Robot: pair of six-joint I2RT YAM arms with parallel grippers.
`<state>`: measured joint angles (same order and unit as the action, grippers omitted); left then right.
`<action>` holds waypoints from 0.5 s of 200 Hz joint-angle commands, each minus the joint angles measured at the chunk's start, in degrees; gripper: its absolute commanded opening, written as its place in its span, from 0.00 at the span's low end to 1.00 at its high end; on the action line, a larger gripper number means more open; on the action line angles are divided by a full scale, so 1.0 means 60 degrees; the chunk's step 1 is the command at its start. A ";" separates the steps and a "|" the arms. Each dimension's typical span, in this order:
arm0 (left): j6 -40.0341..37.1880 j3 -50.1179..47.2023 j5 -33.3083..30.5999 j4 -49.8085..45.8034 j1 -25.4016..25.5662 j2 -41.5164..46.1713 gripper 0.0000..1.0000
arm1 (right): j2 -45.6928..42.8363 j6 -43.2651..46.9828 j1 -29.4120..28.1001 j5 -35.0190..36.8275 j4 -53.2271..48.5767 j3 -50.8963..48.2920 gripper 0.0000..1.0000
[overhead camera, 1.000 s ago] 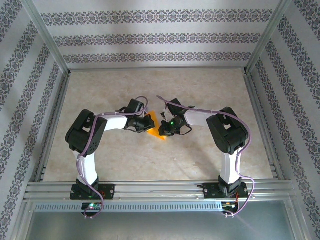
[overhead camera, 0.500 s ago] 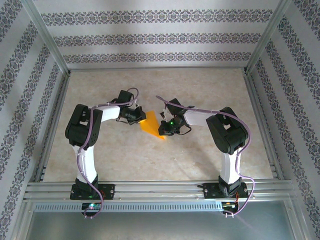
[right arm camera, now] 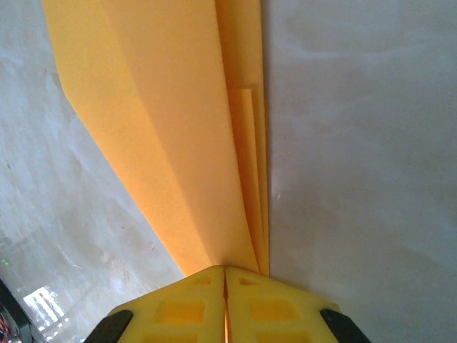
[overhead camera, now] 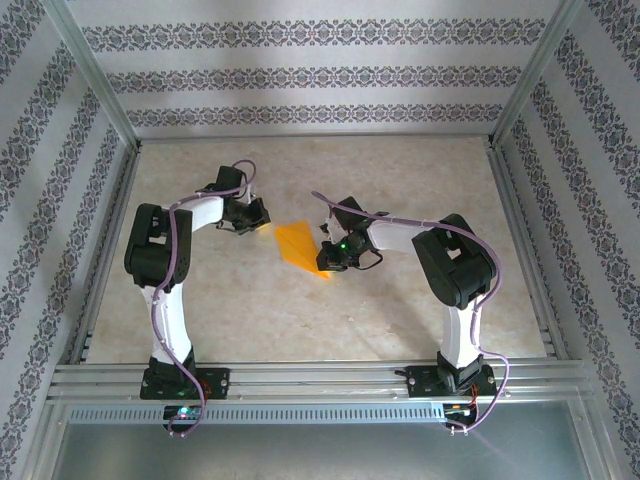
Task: Fold a paper plane with a square sheet of paper (pick it up from the middle)
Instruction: Fourth fold the wing at the center of the table.
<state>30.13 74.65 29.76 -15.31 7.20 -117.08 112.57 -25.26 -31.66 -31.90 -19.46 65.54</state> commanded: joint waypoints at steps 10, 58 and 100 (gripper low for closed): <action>-0.0038 -0.0146 -0.0059 -0.0352 0.0039 0.1174 0.10 | 0.0651 0.0157 -0.0063 0.1441 -0.1634 -0.0522 0.10; 0.1465 -0.1727 0.0453 0.1168 0.1328 0.2250 0.11 | 0.0588 -0.0008 -0.0012 0.0894 -0.1419 -0.0459 0.10; 0.2363 -0.1961 0.0738 0.2337 0.2053 0.1480 0.12 | 0.0478 -0.0223 0.0115 0.0261 -0.1072 -0.0521 0.10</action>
<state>39.57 63.51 32.69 -6.76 18.48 -104.86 112.55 -25.54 -31.62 -32.67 -19.22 65.52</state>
